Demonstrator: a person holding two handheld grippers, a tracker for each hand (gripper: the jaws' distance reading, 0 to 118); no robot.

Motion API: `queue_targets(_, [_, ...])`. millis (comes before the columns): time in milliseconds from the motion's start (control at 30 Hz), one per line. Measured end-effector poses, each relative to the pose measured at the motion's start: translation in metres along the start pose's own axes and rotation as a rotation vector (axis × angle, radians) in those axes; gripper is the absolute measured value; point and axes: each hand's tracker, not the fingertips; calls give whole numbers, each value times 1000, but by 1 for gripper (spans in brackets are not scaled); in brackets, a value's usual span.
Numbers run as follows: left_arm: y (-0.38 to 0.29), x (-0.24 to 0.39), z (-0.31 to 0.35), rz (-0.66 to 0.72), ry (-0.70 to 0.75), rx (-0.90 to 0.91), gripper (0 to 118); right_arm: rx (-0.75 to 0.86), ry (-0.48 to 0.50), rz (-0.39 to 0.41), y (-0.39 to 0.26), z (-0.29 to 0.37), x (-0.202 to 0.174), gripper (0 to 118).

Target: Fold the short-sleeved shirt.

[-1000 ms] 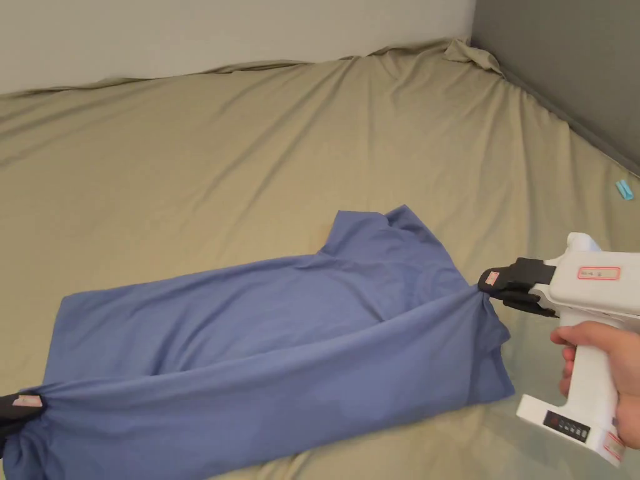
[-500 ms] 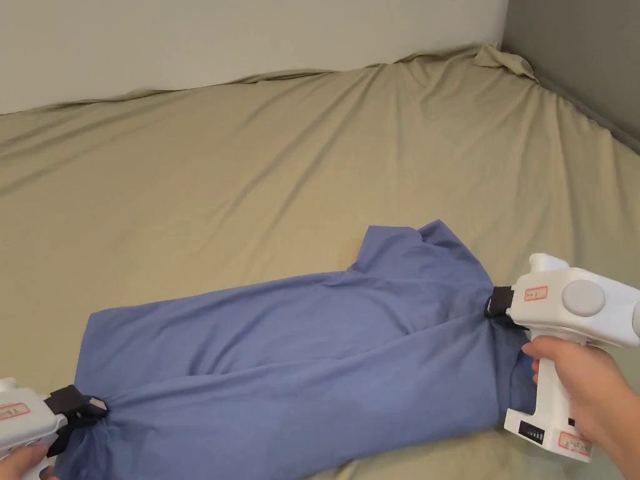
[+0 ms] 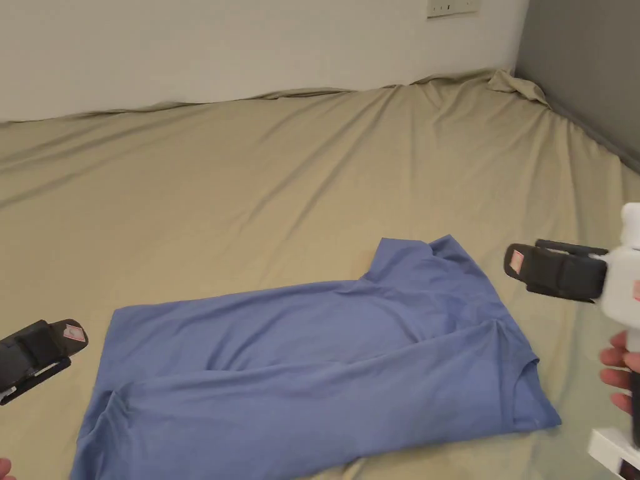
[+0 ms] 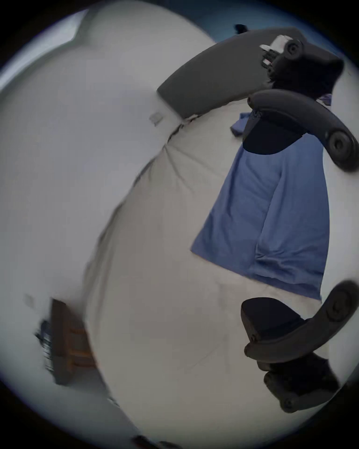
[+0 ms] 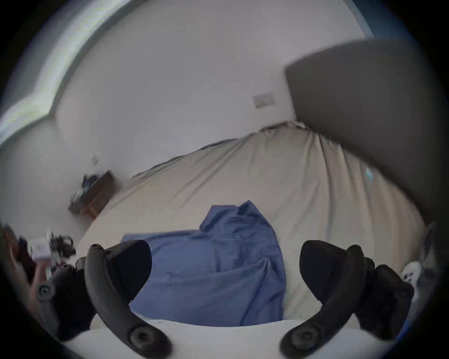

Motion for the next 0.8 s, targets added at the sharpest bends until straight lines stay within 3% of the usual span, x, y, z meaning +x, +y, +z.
queue_targets(100, [-43,2,29,-2,13,-36,118,1,-31,106,-40,45,-28,118])
queue_targets(167, [-76,-3,39,12,9,-108,118,-155,-37,63,-71,52,-37,117])
queue_targets(200, [-97,-6,42,53,11,-163,114,-250,2,38,-91,56,-42,103])
queue_targets(233, [-113,-9,45,77,27,-185,84,-264,29,11,-110,60,-47,40])
queue_targets(267, [-127,-13,49,110,31,-182,34,-229,14,18,-124,66,-54,2])
queue_targets(300, [-140,-6,54,115,21,-186,0,-228,-6,37,-136,69,-62,2])
queue_targets(467, [-143,-30,40,73,46,-194,0,-296,11,244,-150,72,-86,2])
queue_targets(633, [-125,-35,3,-174,332,-126,2,-265,87,232,-137,60,-90,2])
queue_targets(667, [-124,-39,-10,-232,386,-128,36,-257,97,229,-140,60,-96,2])
queue_targets(700, [-124,-41,-25,-249,437,-196,99,-255,109,219,-138,58,-96,2])
queue_targets(733, [-125,-48,-40,-248,453,-265,118,-257,115,211,-137,55,-96,2])
queue_targets(800, [-130,-48,-50,-186,352,-237,118,-263,121,204,-141,52,-98,2])
